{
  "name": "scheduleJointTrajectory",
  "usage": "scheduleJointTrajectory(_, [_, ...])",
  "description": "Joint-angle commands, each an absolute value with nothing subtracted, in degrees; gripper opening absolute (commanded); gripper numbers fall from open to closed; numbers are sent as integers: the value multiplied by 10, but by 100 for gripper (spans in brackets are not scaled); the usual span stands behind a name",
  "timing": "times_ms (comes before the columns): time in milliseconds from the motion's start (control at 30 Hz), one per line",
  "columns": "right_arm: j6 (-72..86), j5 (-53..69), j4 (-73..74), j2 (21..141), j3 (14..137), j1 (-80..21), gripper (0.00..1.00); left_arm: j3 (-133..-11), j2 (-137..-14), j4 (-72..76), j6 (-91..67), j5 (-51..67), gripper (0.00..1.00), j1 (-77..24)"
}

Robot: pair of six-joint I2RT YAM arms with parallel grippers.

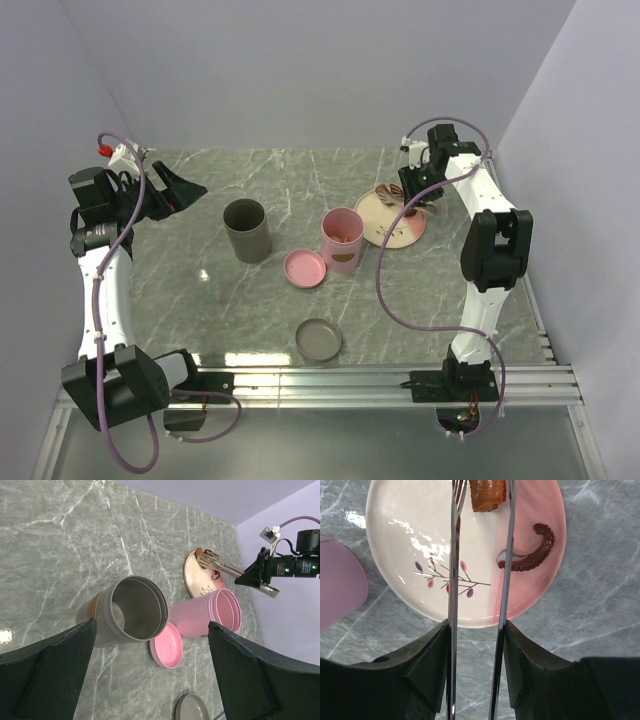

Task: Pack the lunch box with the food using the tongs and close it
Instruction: Pick up the fake food from the plate.

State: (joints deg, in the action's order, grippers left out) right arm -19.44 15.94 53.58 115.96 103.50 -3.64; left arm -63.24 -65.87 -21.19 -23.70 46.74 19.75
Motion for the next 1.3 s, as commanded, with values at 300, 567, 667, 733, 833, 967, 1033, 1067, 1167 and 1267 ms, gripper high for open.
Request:
scheduleJointTrajectory(300, [-200,158,513,1133,1004,-43,44,-635,-659,-192,-240,480,99,200])
scheduleJointTrajectory(567, [-193,173,526,1065,985,-37,40,-640,-655,-195,-240,484,99,200])
scheduleJointTrajectory(667, [-192,184,535,1044,984,-31,38,-643,-652,-200,-236,485,99,200])
scheduleJointTrajectory(733, [-192,190,540,1035,984,-30,38,-643,-650,-200,-236,484,99,200])
scheduleJointTrajectory(833, [-192,197,556,1017,992,-28,38,-642,-647,-200,-236,485,99,200])
scheduleJointTrajectory(967, [-182,229,584,996,1027,-27,38,-639,-646,-196,-238,487,99,200])
scheduleJointTrajectory(1033, [-167,251,598,991,1061,-30,38,-637,-649,-192,-243,488,99,200])
scheduleJointTrajectory(1067, [-163,278,610,984,1073,-40,38,-635,-650,-189,-245,488,99,200])
scheduleJointTrajectory(1167, [-139,301,620,974,1113,-70,38,-630,-653,-181,-254,490,99,200])
scheduleJointTrajectory(1267, [-113,330,626,977,1159,-118,38,-634,-656,-185,-251,488,99,200])
